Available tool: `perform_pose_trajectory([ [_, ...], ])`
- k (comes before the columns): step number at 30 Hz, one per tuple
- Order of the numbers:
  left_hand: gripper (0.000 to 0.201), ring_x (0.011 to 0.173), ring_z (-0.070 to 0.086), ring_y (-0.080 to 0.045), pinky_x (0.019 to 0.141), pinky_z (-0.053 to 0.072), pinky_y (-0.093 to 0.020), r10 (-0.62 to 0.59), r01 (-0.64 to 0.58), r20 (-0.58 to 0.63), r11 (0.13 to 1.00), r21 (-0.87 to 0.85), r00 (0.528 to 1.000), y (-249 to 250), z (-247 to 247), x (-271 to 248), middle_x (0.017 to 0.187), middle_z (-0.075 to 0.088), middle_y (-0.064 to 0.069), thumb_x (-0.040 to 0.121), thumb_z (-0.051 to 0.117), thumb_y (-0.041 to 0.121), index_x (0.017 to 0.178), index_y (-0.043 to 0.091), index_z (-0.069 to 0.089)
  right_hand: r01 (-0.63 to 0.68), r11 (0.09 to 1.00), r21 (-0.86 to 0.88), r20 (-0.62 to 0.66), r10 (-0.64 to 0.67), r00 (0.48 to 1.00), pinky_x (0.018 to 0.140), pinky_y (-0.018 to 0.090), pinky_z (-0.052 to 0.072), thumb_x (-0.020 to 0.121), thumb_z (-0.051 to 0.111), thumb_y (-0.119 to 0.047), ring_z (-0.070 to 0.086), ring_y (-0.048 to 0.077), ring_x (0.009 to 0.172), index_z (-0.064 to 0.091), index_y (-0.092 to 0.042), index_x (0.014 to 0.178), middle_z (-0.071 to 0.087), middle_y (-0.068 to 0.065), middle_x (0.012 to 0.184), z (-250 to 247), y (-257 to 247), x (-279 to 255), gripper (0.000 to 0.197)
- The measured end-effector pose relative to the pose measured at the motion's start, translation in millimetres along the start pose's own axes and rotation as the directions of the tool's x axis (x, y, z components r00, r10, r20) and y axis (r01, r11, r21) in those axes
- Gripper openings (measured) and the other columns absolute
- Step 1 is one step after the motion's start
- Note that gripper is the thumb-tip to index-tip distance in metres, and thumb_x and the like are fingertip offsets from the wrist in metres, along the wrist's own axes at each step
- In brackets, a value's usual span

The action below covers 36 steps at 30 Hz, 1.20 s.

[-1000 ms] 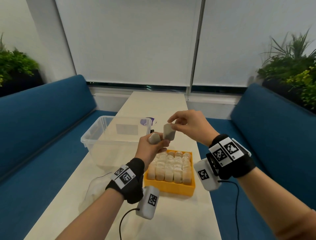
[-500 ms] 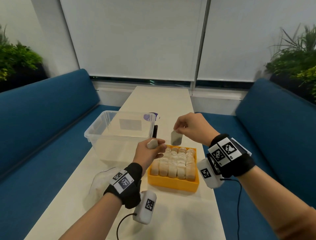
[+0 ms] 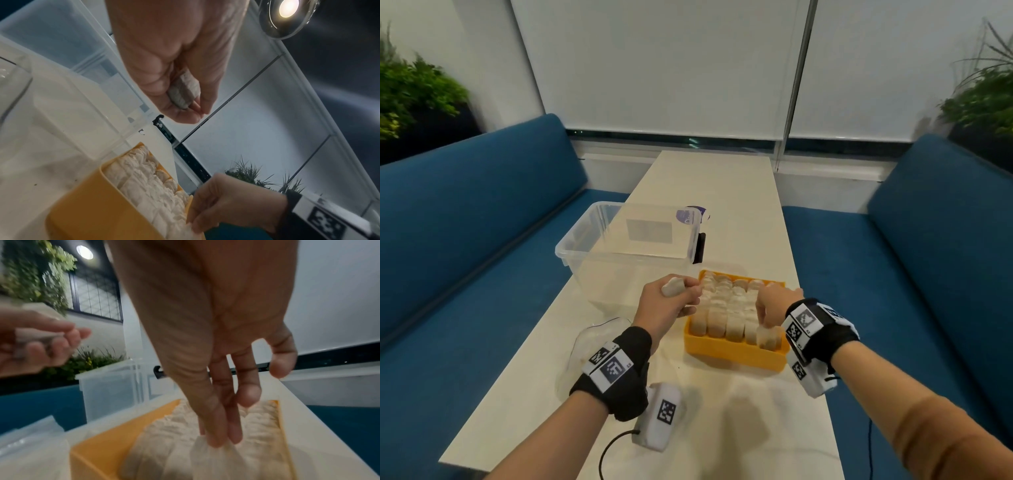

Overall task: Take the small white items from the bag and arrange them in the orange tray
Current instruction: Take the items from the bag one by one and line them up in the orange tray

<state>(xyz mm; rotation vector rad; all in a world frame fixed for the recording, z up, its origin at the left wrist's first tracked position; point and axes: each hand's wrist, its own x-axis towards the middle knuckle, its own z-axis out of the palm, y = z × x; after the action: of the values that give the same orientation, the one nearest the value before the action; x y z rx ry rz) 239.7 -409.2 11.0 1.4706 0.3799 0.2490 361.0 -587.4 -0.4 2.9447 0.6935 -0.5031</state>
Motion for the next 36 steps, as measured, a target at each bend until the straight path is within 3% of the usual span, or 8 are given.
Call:
perform_pose_trajectory([
  [9, 0.012, 0.078, 0.064, -0.016, 0.069, 0.059, -0.023, -0.05, 0.05, -0.006, 0.999, -0.008, 0.999, -5, -10, 2, 0.085, 0.067, -0.009, 0.087, 0.067, 0.006, 0.098, 0.007, 0.07, -0.069, 0.989, -0.132, -0.073, 0.06, 0.996, 0.106, 0.05, 0.026, 0.091, 0.05, -0.003, 0.054, 0.027, 0.11, 0.063, -0.016, 0.105, 0.055, 0.007, 0.12, 20, 10, 12, 0.023],
  [14, 0.025, 0.089, 0.065, -0.019, 0.076, 0.058, -0.027, -0.192, 0.205, 0.169, 0.977, -0.066, 0.967, -2, -4, 5, 0.1, 0.067, -0.013, 0.088, 0.065, 0.006, 0.114, 0.01, 0.063, -0.028, 0.996, -0.084, -0.137, 0.017, 0.99, 0.102, 0.049, 0.028, 0.09, 0.049, -0.005, 0.056, 0.024, 0.11, 0.063, -0.022, 0.103, 0.062, 0.001, 0.115, 8, 13, 9, 0.025],
  [17, 0.039, 0.098, 0.067, -0.023, 0.082, 0.057, -0.031, -0.257, 0.289, 0.301, 0.955, -0.064, 0.918, 1, 3, 7, 0.113, 0.066, -0.016, 0.087, 0.055, -0.008, 0.122, 0.008, 0.055, 0.126, 0.979, 0.16, -0.296, -0.074, 0.952, 0.094, 0.04, 0.042, 0.091, 0.049, -0.015, 0.059, 0.02, 0.1, 0.065, -0.023, 0.104, 0.066, -0.001, 0.108, -13, 7, -1, 0.022],
  [20, 0.045, 0.099, 0.066, -0.025, 0.077, 0.059, -0.03, -0.277, 0.316, 0.393, 0.948, -0.038, 0.877, 6, 12, 7, 0.116, 0.062, -0.019, 0.084, 0.039, -0.021, 0.118, 0.003, 0.054, 0.399, 0.817, 0.417, -0.426, -0.212, 0.88, 0.077, 0.024, 0.047, 0.09, 0.058, -0.025, 0.056, 0.008, 0.08, 0.067, -0.022, 0.105, 0.067, 0.0, 0.097, -35, -17, -22, 0.018],
  [22, 0.048, 0.101, 0.066, -0.025, 0.076, 0.059, -0.029, -0.273, 0.304, 0.451, 0.953, 0.005, 0.849, 10, 17, 6, 0.115, 0.062, -0.018, 0.081, 0.034, -0.025, 0.112, 0.004, 0.057, 0.499, 0.74, 0.45, -0.446, -0.298, 0.844, 0.069, 0.015, 0.042, 0.088, 0.062, -0.034, 0.052, 0.002, 0.073, 0.067, -0.024, 0.108, 0.066, -0.003, 0.094, -46, -33, -35, 0.023],
  [25, 0.049, 0.103, 0.066, -0.024, 0.077, 0.058, -0.028, -0.265, 0.283, 0.49, 0.958, 0.038, 0.831, 15, 21, 5, 0.111, 0.065, -0.014, 0.082, 0.034, -0.026, 0.11, 0.006, 0.059, 0.531, 0.737, 0.418, -0.444, -0.344, 0.827, 0.065, 0.009, 0.039, 0.087, 0.064, -0.03, 0.052, 0.001, 0.069, 0.07, -0.019, 0.101, 0.065, -0.005, 0.09, -56, -43, -41, 0.019],
  [30, 0.033, 0.096, 0.069, -0.02, 0.076, 0.058, -0.026, -0.22, 0.264, 0.44, 0.963, -0.043, 0.871, 17, 16, 2, 0.113, 0.065, -0.014, 0.087, 0.061, -0.006, 0.116, 0.009, 0.056, 0.511, 0.711, 0.483, -0.503, -0.252, 0.827, 0.077, 0.023, 0.052, 0.087, 0.064, -0.022, 0.062, 0.011, 0.082, 0.073, -0.012, 0.095, 0.07, -0.001, 0.089, -69, -30, -40, 0.015],
  [36, 0.025, 0.084, 0.071, -0.016, 0.07, 0.056, -0.023, -0.1, 0.116, 0.323, 0.993, -0.029, 0.941, 11, 14, 1, 0.1, 0.068, -0.016, 0.085, 0.068, 0.003, 0.11, 0.002, 0.062, 0.512, 0.655, 0.555, -0.498, -0.232, 0.836, 0.066, 0.014, 0.053, 0.085, 0.067, -0.015, 0.063, 0.007, 0.066, 0.072, -0.009, 0.097, 0.068, -0.003, 0.08, -81, -17, -46, 0.015],
])
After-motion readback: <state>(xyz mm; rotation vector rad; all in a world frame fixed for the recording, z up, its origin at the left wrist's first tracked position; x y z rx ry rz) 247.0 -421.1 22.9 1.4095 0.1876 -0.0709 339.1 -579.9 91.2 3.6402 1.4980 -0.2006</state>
